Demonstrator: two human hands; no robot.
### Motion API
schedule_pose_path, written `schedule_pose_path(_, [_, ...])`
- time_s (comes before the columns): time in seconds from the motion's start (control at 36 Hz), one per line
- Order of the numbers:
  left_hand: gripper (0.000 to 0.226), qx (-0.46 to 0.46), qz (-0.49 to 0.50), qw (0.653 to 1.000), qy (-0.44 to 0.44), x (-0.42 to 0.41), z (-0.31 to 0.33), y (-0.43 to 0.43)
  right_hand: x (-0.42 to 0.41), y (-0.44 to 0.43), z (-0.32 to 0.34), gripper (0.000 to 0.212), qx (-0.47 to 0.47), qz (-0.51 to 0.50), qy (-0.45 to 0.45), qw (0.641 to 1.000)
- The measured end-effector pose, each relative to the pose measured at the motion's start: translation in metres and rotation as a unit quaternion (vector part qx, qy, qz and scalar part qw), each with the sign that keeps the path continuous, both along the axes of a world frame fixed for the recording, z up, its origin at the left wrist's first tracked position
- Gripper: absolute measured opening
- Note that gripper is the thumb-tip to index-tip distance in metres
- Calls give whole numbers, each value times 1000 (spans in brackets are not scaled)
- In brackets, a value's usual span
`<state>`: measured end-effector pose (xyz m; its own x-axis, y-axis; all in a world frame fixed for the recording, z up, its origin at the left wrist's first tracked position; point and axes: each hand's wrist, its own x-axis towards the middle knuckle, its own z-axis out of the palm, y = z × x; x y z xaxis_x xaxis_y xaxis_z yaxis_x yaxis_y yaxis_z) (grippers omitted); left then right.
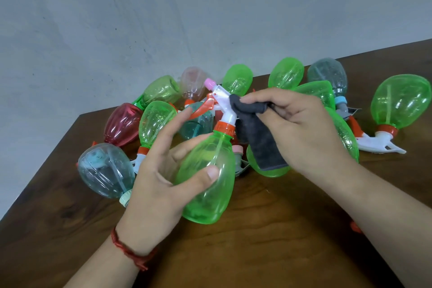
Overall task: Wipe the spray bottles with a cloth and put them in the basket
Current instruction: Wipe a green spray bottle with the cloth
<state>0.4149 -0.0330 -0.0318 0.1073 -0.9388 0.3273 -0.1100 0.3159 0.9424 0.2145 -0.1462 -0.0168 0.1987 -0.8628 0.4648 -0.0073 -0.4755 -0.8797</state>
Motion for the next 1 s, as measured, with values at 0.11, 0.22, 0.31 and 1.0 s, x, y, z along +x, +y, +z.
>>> schedule_pose_path(0.11, [93,-1,-33,999,-23,1,-1,0,0,6,4,40,-39,-7,-25,999])
schedule_pose_path(0.22, [95,-17,-30,999,-11,2,-2,2,3,15,6,42,-27,64,-63,996])
schedule_pose_path(0.31, [96,-31,-25,999,9,2,-1,1,-2,11,9,43,-19,59,-65,996])
schedule_pose_path(1.0, [89,-74,33,995,60,7,4,-5,15,22,6,35,267,210,-270,901])
